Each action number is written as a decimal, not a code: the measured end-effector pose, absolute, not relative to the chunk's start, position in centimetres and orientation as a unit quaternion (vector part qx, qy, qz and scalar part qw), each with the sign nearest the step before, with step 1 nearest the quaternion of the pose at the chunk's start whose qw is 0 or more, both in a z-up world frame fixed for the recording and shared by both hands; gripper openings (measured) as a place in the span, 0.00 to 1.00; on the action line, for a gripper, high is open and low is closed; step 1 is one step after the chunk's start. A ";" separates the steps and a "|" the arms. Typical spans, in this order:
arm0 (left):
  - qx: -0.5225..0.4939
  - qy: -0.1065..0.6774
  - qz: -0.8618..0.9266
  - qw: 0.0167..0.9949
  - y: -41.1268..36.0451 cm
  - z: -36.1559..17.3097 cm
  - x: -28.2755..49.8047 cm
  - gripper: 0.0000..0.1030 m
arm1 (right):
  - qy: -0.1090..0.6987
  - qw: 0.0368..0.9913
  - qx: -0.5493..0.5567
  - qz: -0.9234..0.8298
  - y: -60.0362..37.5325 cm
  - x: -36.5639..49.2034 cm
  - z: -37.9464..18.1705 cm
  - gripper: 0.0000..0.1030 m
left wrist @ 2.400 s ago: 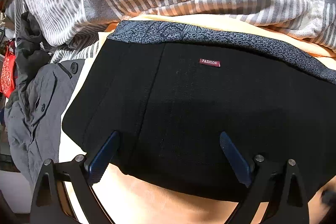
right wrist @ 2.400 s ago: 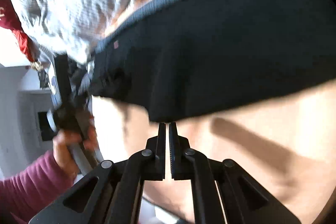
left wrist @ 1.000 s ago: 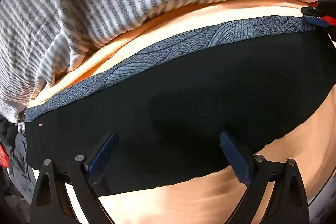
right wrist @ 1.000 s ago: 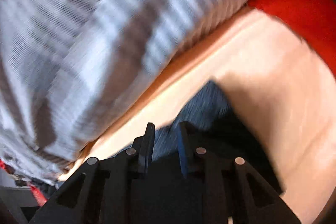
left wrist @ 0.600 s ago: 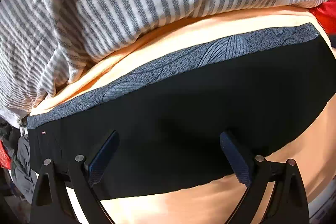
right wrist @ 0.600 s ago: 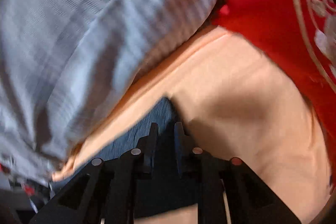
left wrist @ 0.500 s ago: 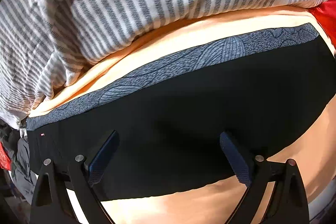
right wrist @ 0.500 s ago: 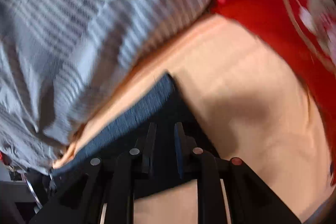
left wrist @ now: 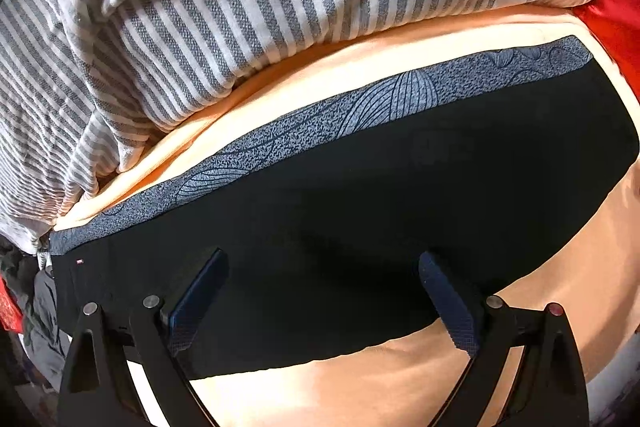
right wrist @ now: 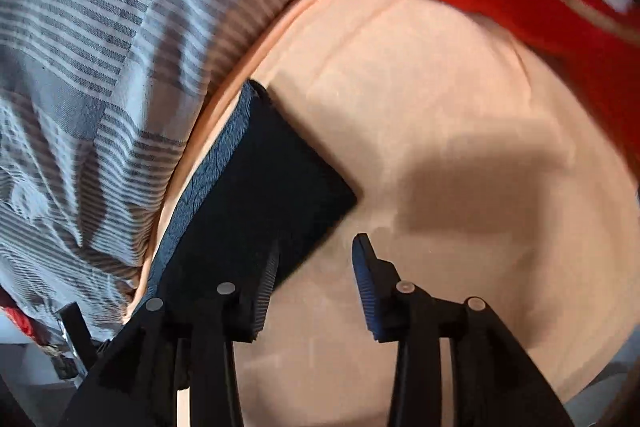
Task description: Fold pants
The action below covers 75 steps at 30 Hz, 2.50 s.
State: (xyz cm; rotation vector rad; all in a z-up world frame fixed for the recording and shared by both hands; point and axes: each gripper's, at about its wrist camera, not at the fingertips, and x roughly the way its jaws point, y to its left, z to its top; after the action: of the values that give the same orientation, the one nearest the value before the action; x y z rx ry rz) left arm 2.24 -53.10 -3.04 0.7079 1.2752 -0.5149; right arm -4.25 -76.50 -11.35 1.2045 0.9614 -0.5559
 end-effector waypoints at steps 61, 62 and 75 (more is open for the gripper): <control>0.140 0.570 -0.165 0.792 -42.3 -2.0 15.6 1.00 | 0.348 0.811 0.469 0.024 -62.7 13.3 -3.2 0.24; 0.141 0.569 -0.159 0.794 -40.8 -1.7 16.1 1.00 | 0.361 0.819 0.445 0.021 -61.2 14.4 -2.9 0.24; 0.106 0.595 -0.060 0.794 -22.4 -2.3 20.4 1.00 | 0.560 0.819 0.102 -0.081 -40.4 25.6 -11.8 0.40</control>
State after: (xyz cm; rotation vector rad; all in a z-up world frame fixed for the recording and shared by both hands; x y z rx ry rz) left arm 20.39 -22.40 -2.29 0.2277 1.2797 -0.1287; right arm 25.59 -40.43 -11.80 0.2174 1.1921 -0.1723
